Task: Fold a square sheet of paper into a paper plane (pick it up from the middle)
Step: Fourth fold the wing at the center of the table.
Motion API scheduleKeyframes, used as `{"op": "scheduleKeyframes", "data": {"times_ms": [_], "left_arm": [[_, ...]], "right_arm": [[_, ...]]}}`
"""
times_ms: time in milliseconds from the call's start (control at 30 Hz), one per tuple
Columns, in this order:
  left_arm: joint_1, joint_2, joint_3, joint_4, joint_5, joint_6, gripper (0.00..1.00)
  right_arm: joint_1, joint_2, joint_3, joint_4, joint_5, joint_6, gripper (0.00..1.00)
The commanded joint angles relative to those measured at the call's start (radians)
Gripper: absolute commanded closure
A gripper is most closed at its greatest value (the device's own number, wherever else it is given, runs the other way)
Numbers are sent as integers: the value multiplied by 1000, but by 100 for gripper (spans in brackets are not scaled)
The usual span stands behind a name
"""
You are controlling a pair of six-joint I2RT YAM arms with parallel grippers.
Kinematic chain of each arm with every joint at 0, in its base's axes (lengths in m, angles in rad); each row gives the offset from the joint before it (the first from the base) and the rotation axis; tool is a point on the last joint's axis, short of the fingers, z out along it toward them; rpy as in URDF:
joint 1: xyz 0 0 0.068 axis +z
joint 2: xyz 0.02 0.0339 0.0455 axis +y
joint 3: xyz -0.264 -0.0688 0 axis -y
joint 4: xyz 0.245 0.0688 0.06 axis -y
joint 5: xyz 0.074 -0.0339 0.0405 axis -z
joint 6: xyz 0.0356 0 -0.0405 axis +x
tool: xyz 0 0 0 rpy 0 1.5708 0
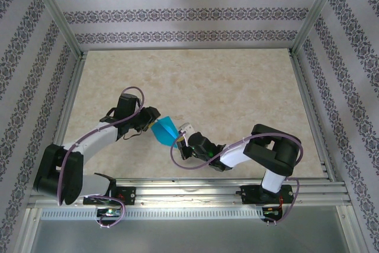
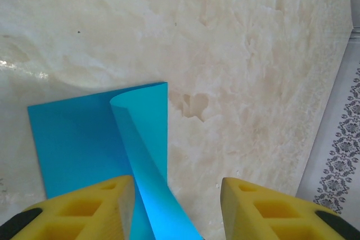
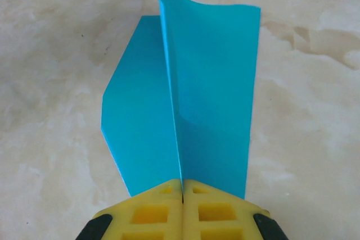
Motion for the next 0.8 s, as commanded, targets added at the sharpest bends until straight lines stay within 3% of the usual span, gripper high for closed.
{"op": "scheduleKeyframes", "data": {"times_ms": [0,333,500,700,767], "left_arm": [[12,-29,24,-45,-28,51,56],[11,-102,20,-58,-49,110,57],[12,-158,8,-78,-87,143,50],[12,-226,2,-112,-127,199,27],[12,-255,2,-136,-158,217,8]], "right_arm": [[-8,17,32,-39,-33,57,100],[-21,1,60,-107,-62,94,100],[-33,-20,59,-140,-70,105,100],[-49,-26,71,-186,-103,119,100],[-49,-29,79,-209,-107,121,100]]}}
